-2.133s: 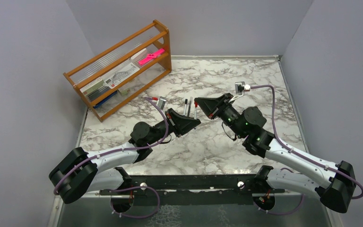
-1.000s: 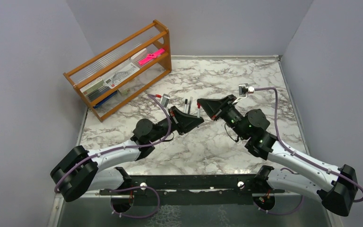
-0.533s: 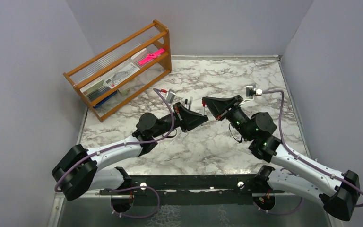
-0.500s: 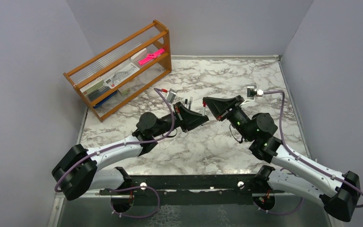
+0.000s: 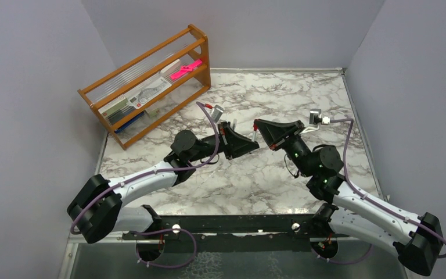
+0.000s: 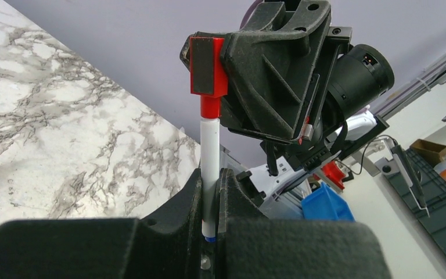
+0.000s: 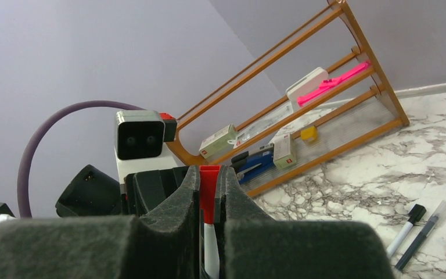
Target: Insert the pens into the pen caps
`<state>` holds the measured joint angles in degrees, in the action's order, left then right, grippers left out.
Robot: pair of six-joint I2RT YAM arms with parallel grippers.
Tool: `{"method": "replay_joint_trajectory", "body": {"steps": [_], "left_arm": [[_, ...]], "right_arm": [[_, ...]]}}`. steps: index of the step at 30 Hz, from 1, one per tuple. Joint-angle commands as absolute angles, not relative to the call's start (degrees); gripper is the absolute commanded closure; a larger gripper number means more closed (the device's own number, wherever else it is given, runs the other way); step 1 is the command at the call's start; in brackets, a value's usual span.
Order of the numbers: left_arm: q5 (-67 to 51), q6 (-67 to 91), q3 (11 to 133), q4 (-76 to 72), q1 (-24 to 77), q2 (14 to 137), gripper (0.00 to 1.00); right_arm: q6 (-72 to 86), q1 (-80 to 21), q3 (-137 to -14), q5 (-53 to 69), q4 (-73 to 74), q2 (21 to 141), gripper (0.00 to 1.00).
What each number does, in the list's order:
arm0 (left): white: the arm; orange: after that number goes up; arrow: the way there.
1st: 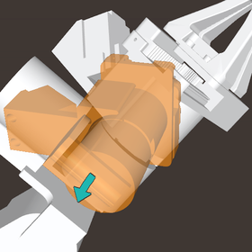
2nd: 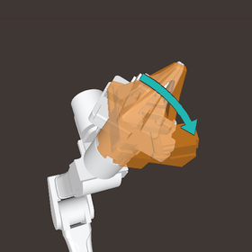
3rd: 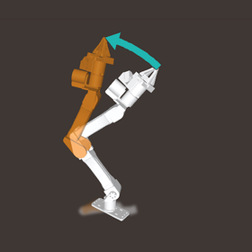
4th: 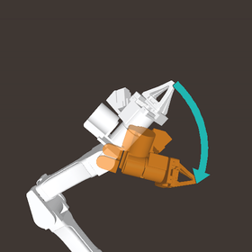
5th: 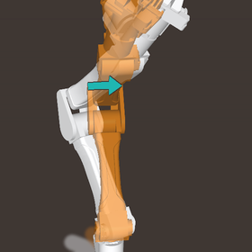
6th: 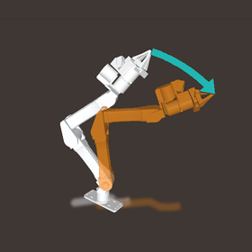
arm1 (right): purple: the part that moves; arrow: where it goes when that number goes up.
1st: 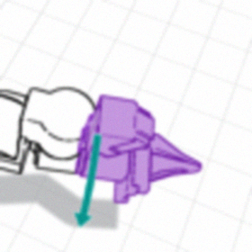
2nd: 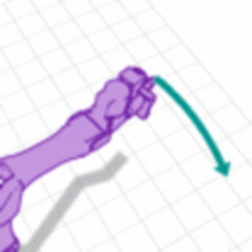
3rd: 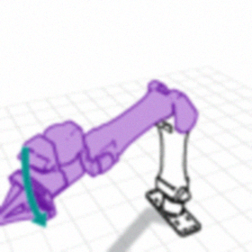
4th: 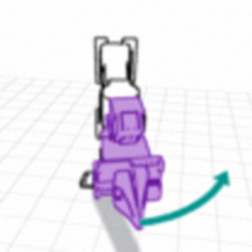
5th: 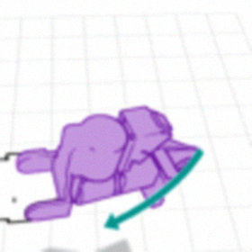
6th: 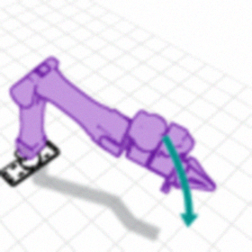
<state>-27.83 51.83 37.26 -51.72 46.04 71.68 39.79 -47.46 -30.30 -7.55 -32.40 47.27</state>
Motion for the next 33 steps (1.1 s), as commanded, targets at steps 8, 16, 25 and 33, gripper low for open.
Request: {"method": "replay_joint_trajectory", "body": {"steps": [8, 16, 25, 33], "left_arm": [[-16.11, 46.76, 49.11, -65.39, 41.44, 70.18, 1.0], [-18.13, 47.2, 56.16, -65.39, 39.73, 73.39, 1.0], [-19.71, 47.48, 61.16, -65.7, 39.63, 75.32, 1.0], [-21.54, 47.53, 64.53, -65.59, 39.38, 76.77, 1.0]], "right_arm": [[44.59, -50.18, -22.0, 10.38, -20.71, 47.72, 0.99], [42.68, -50.19, -21.05, 11.32, -18.05, 48.6, 0.99], [40.92, -50.24, -19.16, 12.09, -17.65, 49.42, 0.99], [41.01, -50.22, -17.44, 12.95, -18.18, 49.77, 0.99]]}}
